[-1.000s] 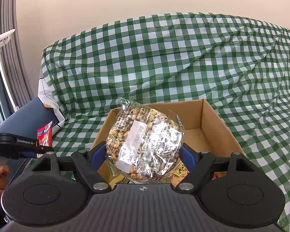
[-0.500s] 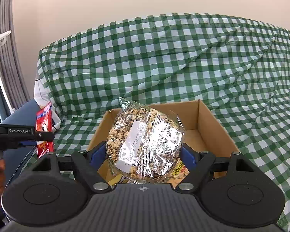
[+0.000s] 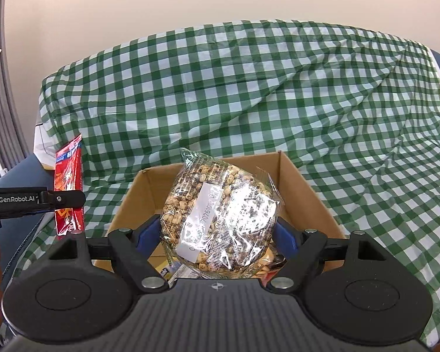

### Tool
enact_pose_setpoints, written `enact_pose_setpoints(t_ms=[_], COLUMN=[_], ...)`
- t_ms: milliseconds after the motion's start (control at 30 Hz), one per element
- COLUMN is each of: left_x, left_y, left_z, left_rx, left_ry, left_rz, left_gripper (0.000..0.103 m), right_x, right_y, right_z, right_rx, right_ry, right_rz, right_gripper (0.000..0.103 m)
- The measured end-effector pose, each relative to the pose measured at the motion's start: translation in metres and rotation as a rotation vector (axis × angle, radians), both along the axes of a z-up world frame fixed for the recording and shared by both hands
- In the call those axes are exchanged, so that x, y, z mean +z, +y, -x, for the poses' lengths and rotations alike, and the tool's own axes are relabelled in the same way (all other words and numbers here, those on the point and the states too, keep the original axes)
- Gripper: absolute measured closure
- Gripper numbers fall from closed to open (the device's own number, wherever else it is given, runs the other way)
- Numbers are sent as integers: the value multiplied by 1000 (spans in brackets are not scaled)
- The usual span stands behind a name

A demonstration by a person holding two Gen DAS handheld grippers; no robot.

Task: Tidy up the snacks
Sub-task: 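Carry the nut cake over the box while the left tool carries the red packet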

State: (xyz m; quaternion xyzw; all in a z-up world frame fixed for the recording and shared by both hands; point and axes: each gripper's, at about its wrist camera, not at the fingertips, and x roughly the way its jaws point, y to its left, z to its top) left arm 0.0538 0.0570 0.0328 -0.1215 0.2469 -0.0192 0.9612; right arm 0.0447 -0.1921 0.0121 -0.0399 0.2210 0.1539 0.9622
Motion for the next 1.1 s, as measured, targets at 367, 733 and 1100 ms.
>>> enact_pose_setpoints(t_ms=[367,733,1100], left_x=[6,6,6], left_y=[-24,-43,-43], left_z=[7,11,10], left_rx=[-112,-184,-209], left_ry=[-87,-122,-132], left_rz=[-9,-27,-18], left_gripper=[52,52,52], right_x=[-2,-2,-2], right_y=[1,-1,-2], right_z=[0,0,5], right_rx=[-44,-92,-134], right_ry=[-9,-34,-71], right_rz=[15,21,33], right_gripper=[22,22,22])
